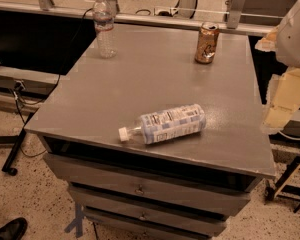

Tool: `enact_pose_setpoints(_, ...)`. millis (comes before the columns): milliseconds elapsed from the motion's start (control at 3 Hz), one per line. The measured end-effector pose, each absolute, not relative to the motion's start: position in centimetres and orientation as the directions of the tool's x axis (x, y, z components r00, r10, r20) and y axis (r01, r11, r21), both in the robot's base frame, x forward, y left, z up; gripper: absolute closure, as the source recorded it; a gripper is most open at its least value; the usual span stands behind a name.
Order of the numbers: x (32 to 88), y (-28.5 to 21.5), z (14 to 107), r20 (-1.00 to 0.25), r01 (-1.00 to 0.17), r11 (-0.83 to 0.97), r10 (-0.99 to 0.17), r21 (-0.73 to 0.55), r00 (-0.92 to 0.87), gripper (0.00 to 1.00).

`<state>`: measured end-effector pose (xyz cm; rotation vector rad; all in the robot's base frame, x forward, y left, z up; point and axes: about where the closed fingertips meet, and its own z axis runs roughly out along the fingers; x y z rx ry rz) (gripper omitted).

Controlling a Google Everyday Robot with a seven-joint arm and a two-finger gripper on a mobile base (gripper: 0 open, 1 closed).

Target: Move water bottle near blue plastic bottle

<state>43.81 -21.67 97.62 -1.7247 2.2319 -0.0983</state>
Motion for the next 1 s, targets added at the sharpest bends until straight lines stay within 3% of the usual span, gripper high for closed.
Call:
enact_pose_setpoints(667,46.5,-19.9,97.3,-0.271,-0.925,0.285,-0.938,-0.25,-0.216,0.0)
enact_pose_setpoints(1000,51.7,-15.2,96.8,-0.38,-0.924,0.3,-0.904,-0.237,-0.196,0.0)
